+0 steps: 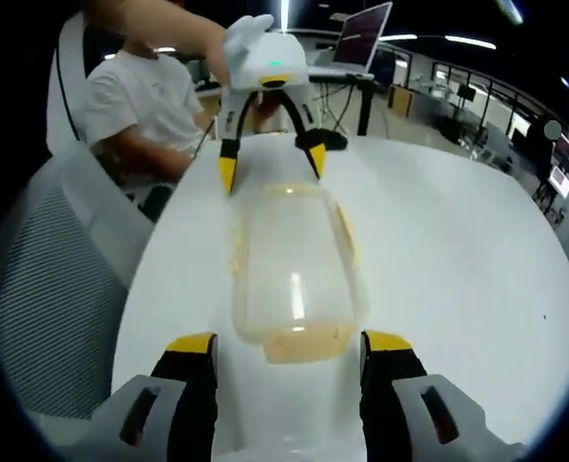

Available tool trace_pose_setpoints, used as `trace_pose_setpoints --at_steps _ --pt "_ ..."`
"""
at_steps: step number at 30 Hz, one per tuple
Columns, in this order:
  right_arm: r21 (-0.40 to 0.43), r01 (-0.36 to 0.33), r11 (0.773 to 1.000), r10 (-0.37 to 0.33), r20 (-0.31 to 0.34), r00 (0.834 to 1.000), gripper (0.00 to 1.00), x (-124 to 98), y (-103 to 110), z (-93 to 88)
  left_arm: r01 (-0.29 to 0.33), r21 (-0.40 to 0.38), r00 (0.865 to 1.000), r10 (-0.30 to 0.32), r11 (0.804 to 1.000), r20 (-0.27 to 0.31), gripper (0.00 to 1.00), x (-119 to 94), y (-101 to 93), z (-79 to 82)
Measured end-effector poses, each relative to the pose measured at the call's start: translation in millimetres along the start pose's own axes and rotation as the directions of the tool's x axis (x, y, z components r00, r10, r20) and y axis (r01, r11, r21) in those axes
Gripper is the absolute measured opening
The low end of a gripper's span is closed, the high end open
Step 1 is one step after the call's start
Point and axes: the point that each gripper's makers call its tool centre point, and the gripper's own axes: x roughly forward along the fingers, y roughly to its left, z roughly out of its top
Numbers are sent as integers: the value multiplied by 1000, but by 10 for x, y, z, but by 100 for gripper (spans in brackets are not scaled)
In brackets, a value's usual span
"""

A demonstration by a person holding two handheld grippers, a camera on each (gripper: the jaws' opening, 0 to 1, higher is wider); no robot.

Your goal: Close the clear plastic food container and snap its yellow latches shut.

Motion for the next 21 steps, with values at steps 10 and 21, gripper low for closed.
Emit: trace_pose_setpoints --at_steps 10,21 --pt "-17 8 1000 -9 -38 999 58 46 -46 -50 14 54 999 -13 998 -32 71 66 14 -2" --pt "-107 -11 994 0 -97 995 53 128 -53 -50 26 84 999 -22 996 -42 69 77 14 -14"
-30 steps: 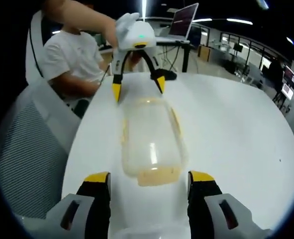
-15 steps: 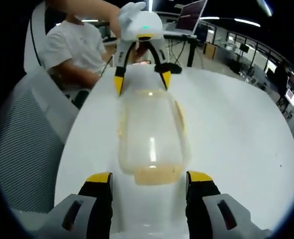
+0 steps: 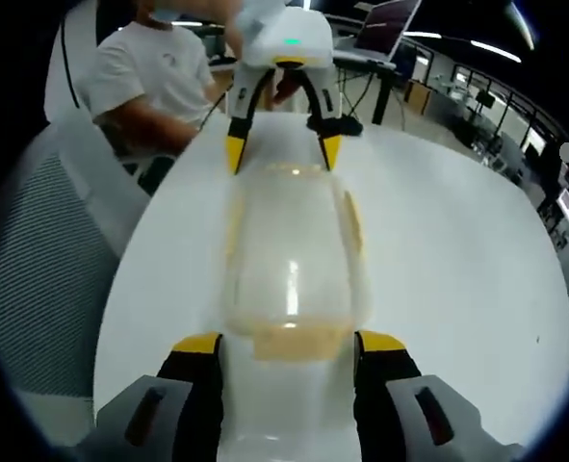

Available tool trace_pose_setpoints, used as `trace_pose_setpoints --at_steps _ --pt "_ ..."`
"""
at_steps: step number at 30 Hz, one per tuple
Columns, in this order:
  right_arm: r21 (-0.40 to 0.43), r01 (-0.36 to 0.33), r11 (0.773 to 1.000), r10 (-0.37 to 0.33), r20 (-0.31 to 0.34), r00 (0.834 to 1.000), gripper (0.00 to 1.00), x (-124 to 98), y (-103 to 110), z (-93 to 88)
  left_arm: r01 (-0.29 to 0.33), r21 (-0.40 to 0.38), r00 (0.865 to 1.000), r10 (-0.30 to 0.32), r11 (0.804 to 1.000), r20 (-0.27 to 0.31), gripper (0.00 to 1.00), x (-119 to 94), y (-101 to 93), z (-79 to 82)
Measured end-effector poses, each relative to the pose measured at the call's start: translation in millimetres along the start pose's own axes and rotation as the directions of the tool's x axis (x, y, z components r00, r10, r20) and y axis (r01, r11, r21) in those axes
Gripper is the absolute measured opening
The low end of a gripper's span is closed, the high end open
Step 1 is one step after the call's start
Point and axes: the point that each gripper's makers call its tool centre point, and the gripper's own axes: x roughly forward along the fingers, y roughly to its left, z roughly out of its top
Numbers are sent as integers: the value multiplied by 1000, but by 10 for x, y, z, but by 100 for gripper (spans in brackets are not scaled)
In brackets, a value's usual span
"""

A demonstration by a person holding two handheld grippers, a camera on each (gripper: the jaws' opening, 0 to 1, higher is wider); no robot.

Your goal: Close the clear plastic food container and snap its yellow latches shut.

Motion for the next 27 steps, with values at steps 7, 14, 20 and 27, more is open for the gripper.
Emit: trace_pose_setpoints --at_steps 7,14,20,27 --pt "-24 -3 1000 1 -52 999 53 43 -22 -27 7 13 1000 -7 1000 -3 69 6 -9 6" --pt "5 -5 1000 6 -86 996 48 81 2 -53 22 49 1000 -22 999 3 68 7 -19 27" --pt "31 -21 999 24 -85 996 40 90 48 -54 26 61 1000 -27 998 11 62 -5 -3 32" --pt "69 -31 997 37 -79 996 40 88 41 -71 32 68 999 -35 997 35 45 -29 8 63"
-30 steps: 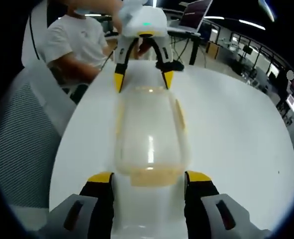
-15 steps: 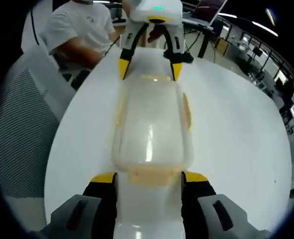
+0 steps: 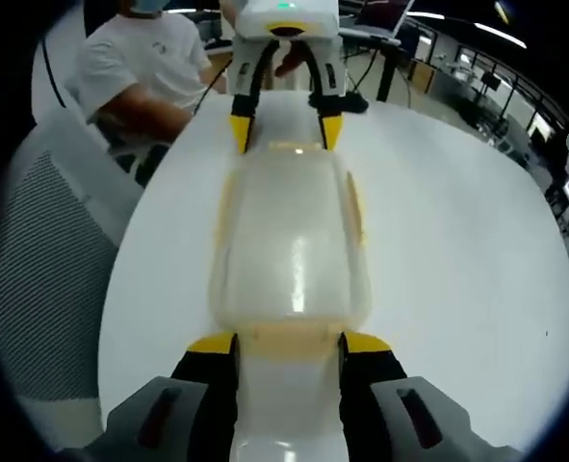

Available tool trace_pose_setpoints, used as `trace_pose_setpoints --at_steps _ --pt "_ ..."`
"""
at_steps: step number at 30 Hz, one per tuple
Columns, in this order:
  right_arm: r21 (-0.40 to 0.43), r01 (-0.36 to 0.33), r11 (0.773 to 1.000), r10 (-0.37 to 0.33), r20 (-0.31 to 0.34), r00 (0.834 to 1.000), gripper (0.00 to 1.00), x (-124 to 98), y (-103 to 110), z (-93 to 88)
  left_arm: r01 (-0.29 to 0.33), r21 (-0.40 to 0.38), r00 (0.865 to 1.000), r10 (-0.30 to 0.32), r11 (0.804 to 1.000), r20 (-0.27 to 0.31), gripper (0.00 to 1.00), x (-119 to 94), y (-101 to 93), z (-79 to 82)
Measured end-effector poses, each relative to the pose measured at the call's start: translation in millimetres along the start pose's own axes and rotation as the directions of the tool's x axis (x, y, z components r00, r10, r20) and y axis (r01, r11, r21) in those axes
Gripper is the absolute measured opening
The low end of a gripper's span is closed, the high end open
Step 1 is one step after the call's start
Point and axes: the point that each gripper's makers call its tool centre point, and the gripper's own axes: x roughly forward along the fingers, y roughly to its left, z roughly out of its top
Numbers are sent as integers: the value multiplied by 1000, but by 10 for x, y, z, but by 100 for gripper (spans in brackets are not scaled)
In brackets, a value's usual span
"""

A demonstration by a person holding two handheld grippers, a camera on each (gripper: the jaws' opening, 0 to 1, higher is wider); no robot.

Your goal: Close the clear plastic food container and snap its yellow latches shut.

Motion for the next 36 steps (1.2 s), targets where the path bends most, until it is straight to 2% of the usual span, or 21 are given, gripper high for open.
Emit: trace_pose_setpoints --at_steps 1,2,13,19,24,28,36 --pt "-7 -2 1000 2 -1 1000 40 1 0 -2 3 34 1000 -3 999 10 39 -3 -10 16" --pt "-22 -7 1000 7 4 1000 40 4 5 7 21 0 1000 -21 1000 18 40 1 -53 27" --pt "-11 -6 1000 6 -15 1000 38 1 -2 0 12 6 999 -12 1000 -31 39 15 15 18" --pt "-8 -4 1000 4 -36 999 38 4 -4 2 13 2 1000 -13 1000 -10 39 7 27 -5" --pt "-8 -7 1000 6 -65 998 38 12 -12 6 13 5 999 -13 1000 -34 39 9 26 2" --pt "-2 -9 1000 8 -89 996 39 19 -15 9 15 8 1000 -15 1000 -22 39 -1 41 -18" --pt "-23 -17 1000 15 -77 997 39 13 -35 0 15 11 998 -14 1000 -53 40 5 55 -21"
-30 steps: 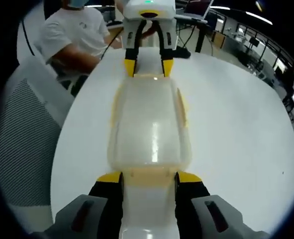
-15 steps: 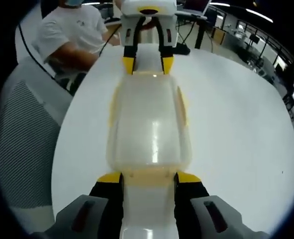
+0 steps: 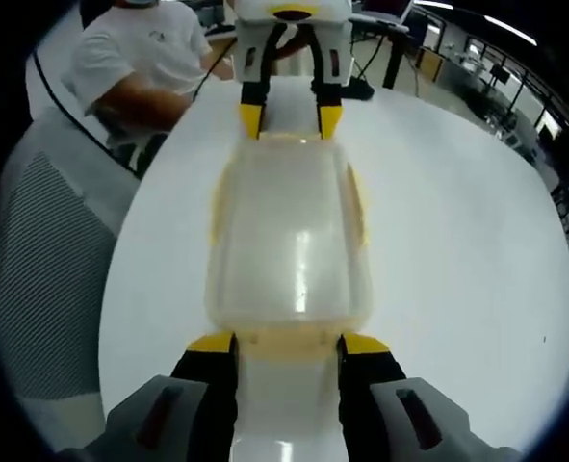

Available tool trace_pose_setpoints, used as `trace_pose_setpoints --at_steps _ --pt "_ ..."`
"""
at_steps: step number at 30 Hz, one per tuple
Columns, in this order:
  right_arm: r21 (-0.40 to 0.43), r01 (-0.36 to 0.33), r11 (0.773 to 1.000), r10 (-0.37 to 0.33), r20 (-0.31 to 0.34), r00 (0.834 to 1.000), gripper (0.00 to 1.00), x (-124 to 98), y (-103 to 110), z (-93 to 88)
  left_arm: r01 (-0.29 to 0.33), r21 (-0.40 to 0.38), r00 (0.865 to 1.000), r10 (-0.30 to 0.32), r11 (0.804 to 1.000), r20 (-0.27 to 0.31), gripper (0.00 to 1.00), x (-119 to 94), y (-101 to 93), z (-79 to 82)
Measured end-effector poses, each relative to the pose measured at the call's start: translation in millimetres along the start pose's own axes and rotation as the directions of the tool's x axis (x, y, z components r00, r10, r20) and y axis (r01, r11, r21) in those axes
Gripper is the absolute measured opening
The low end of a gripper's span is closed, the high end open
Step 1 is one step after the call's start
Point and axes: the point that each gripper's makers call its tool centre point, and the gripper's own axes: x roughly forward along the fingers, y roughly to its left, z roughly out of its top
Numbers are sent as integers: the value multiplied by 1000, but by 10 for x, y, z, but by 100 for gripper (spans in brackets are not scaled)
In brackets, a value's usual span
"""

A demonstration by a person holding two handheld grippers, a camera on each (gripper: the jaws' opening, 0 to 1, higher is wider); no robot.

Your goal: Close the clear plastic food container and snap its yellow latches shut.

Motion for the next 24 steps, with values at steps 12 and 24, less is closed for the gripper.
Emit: trace_pose_setpoints --at_steps 12,24 --pt "-1 -7 1000 7 25 1000 36 -7 -7 9 -24 -12 999 23 1000 -39 38 -38 -41 23" --pt "16 -2 1000 1 59 998 36 -259 3 57 -31 0 999 31 1000 -22 38 -264 -4 148"
